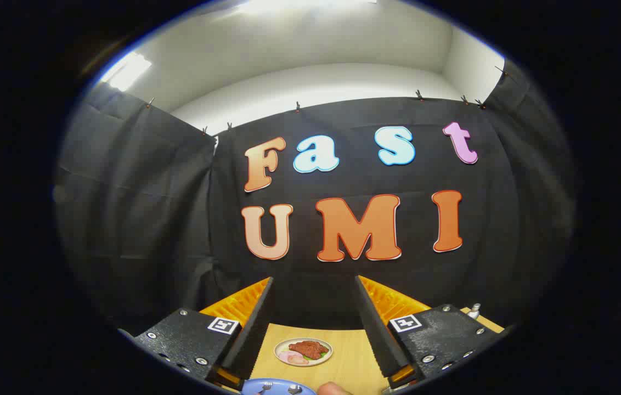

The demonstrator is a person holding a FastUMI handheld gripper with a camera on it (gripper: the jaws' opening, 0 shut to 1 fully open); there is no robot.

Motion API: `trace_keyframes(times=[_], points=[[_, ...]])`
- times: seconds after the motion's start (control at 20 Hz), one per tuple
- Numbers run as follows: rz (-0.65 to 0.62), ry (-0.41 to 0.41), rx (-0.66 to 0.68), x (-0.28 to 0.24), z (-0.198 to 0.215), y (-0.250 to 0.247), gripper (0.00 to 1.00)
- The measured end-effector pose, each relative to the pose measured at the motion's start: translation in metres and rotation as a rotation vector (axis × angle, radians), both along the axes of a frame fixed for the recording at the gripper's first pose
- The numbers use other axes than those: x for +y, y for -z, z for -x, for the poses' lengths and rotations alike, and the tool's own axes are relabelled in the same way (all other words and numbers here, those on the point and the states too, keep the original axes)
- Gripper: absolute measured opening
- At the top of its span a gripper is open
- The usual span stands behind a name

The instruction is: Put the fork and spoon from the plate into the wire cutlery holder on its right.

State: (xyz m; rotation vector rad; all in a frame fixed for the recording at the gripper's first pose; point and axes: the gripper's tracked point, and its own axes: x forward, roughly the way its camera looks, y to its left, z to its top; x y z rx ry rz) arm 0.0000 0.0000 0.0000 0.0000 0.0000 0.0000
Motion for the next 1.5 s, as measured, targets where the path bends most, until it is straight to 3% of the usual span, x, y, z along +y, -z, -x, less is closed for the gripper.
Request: trace_keyframes(times=[0.3, 0.6, 0.9, 1.05, 1.25, 1.5], points=[[-0.039, 0.076, 0.036, -0.007, -0.002, 0.010, 0.84], [0.048, 0.209, 0.033, -0.049, -0.006, 0.010, 0.84], [0.080, 0.278, 0.027, -0.076, -0.007, 0.010, 0.84], [0.115, 0.265, 0.082, -0.069, -0.006, 0.033, 0.84], [0.156, 0.188, 0.218, -0.039, 0.002, 0.088, 0.84], [0.121, 0.134, 0.367, -0.008, 0.023, 0.157, 0.85]])
